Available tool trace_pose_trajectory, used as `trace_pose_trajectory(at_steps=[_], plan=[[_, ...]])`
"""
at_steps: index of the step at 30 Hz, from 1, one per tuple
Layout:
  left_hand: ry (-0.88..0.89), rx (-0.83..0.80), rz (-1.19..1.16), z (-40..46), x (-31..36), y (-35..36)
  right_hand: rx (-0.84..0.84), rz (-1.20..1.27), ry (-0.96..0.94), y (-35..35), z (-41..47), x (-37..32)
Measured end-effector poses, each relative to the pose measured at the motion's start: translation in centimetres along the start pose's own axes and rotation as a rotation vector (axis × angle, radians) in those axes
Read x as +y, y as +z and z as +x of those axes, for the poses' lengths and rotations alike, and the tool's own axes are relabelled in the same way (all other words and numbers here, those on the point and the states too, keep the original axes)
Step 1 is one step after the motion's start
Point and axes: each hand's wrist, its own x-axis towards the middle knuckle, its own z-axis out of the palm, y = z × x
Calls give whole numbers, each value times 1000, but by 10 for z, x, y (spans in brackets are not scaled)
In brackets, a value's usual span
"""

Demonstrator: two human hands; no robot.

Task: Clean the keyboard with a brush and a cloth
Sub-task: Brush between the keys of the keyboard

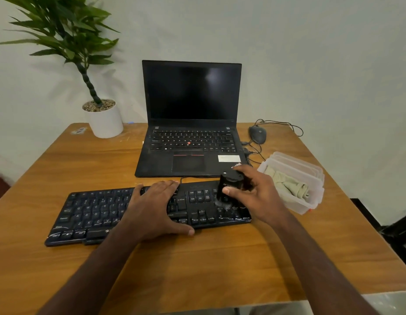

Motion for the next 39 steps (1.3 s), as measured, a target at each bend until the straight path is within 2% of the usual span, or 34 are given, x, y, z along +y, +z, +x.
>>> trace_pose_trajectory(at_steps=[3,5,7,11,18,22,27,31,34,39], plan=[[1,2,-8,0,-1,2,101,-38,9,-14,0,0],[-3,7,-7,1,-1,3,150,55,-22,-12,-2,-8],[-3,9,-5,1,0,3,139,137,-27,0,-6,-15],[-4,5,-3,0,1,1,84,87,13,16,-16,-9],[-7,12,-24,-1,1,1,195,233,60,-4,-12,-11],[-5,16,-22,-2,2,0,130,128,58,1,-16,-9],[-13,3,-21,-2,3,-1,215,107,11,-15,-12,-14],[-14,2,-15,-1,2,-1,153,62,8,-15,-17,-10],[-11,0,-20,-1,3,-1,178,-7,6,-22,-16,-10],[-11,18,-33,-1,3,0,199,81,5,-17,-20,-10]])
